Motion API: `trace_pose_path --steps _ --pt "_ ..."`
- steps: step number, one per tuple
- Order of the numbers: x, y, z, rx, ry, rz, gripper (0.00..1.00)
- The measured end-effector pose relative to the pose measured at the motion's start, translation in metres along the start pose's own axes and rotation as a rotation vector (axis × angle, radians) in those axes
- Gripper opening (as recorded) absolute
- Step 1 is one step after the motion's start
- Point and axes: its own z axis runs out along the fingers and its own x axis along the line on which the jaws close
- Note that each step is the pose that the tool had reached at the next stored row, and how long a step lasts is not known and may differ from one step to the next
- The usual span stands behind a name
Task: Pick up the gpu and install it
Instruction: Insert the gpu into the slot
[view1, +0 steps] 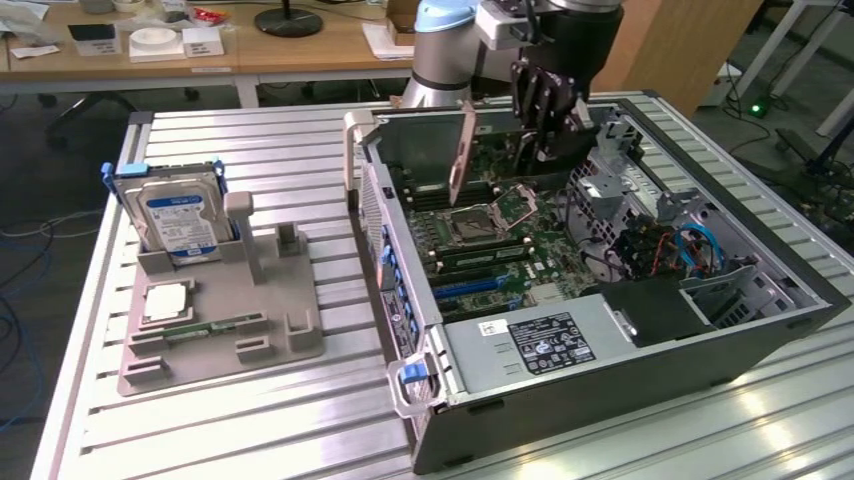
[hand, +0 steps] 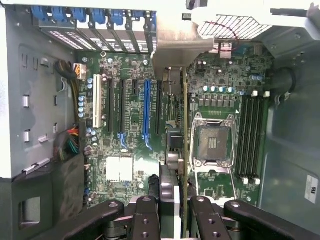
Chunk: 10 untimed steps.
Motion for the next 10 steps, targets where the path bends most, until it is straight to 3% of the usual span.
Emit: trace_pose_path --steps 10 --pt "0.000 0.0066 0.0148 0.0015 0.0011 0.020 0.28"
